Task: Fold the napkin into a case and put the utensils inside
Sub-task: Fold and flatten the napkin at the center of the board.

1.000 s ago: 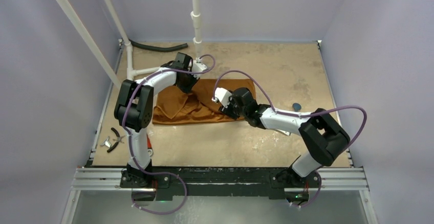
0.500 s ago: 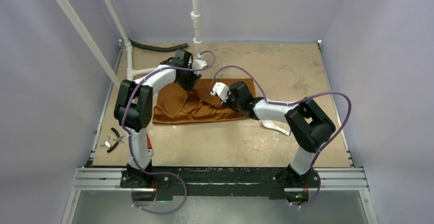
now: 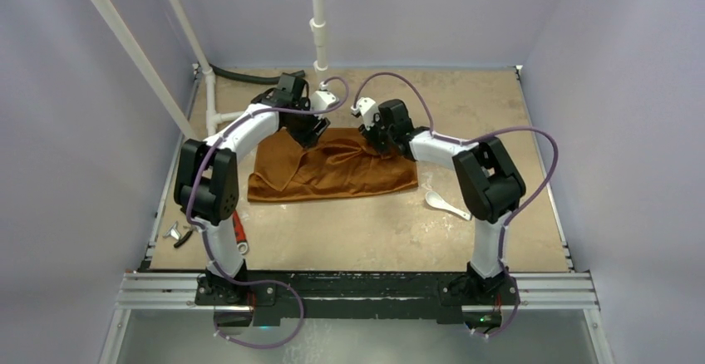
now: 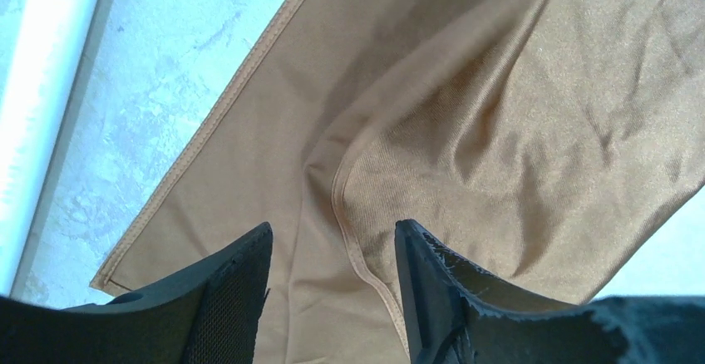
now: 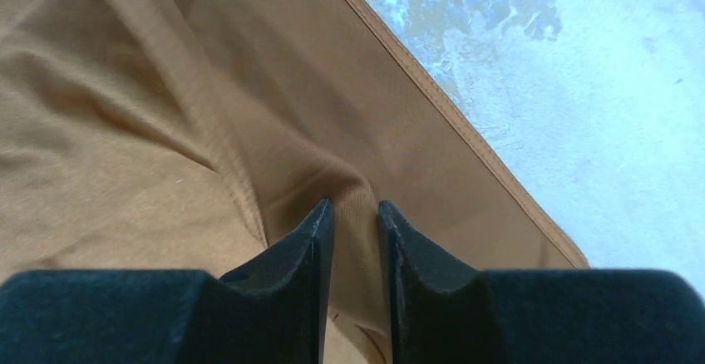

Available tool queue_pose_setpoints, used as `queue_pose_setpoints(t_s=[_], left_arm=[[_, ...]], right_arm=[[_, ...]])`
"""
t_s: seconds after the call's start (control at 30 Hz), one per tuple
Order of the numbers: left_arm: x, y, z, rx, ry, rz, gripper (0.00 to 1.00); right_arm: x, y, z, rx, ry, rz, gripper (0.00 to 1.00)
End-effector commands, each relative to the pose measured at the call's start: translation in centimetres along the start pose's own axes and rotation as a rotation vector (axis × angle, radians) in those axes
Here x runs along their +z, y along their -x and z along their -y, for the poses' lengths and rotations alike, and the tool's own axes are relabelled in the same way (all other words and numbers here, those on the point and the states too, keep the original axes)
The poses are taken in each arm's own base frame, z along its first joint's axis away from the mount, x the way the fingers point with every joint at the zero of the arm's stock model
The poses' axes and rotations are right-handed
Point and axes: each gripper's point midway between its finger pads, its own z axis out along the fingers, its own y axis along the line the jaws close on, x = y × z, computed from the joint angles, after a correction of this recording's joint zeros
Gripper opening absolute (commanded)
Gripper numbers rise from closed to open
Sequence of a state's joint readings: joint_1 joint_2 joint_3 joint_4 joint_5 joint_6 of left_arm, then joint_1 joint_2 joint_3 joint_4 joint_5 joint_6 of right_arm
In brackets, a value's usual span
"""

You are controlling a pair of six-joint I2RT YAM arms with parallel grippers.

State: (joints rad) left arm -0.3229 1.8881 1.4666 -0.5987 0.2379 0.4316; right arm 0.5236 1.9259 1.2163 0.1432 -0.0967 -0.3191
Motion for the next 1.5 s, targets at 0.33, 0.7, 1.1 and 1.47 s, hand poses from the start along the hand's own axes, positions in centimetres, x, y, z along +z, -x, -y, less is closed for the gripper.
queue_pose_setpoints(t_s=[0.33,0.7,1.1,1.47], left_arm=[[-1.7,-2.5,0.6,0.097,0.021,-0.049,0.56],[-2.8,-7.2,0.1,0.080,-0.005,-0.153,0.56],[-1.8,-9.6,-1.4,0.066,0.045,-0.191,0.46],[-1.5,-9.8,-3.1,0.075,0.117,-0.189,0.17]], right_arm=[[-4.0,1.3,7.4,0.358,-0.228,0.134,0.67],[-7.5,-1.0,4.6,0.513,-0.205,0.043,0.58],[-6.8,-4.8,-2.1,0.877,0.006,-0.076,0.55],[-3.9,-5.1,-0.3,0.918,-0.063,-0.059,0.47]])
